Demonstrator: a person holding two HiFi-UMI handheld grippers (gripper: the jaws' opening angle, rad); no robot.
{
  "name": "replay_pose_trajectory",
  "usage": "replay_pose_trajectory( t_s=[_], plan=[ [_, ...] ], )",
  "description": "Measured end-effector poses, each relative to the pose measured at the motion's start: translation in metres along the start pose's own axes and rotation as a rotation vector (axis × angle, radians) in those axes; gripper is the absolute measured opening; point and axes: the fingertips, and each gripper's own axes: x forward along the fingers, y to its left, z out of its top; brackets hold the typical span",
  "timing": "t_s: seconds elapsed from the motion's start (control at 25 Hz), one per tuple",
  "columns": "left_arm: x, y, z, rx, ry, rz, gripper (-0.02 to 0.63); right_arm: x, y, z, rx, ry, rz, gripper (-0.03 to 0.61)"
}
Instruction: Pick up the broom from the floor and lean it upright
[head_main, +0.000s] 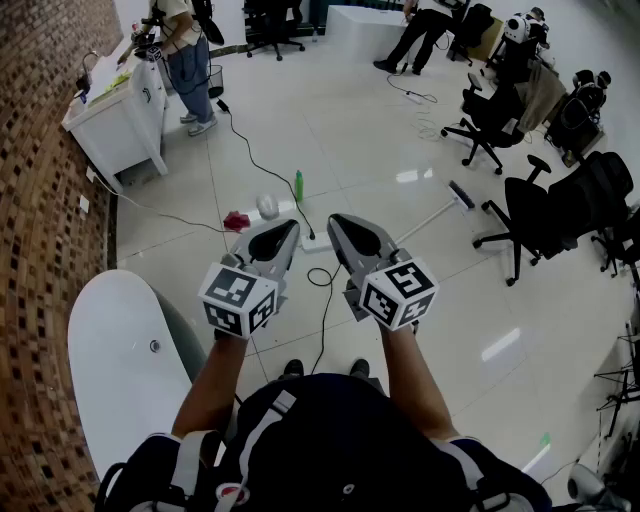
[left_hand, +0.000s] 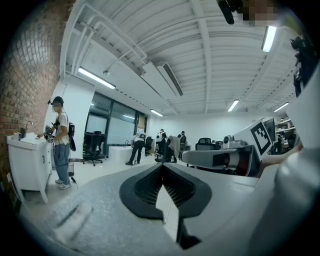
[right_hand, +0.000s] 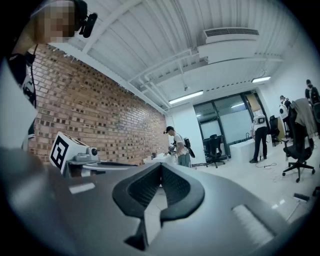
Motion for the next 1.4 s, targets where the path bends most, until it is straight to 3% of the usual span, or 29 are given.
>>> replay_pose_trajectory(
  t_s=[0.32,0.68,1.0,1.4],
  plan=[
    [0.053,-0.035,-0.015,-0.02,0.036,-0.141,0.0,-0.037,-0.051,-0.009,0.018,0.027,-0.142,0.005],
    [0.133,-0.135,-0.032,-0.003,0.095,-0.33,0.0,-0.138,-0.134,-0.02,0.07,0.018,-0.332,0.005],
    [0.207,-0.234,-0.034,0.044,0.117,-0.412,0.0,-0.244,-0.22,-0.011,0.094,-0.026,-0.448,0.005],
    [0.272,-0.33,-0.045,0.079,0.156,-0.483,0.0,-0.354,-0.296,-0.013,0.126,-0.057,-0.56,0.006]
  ],
)
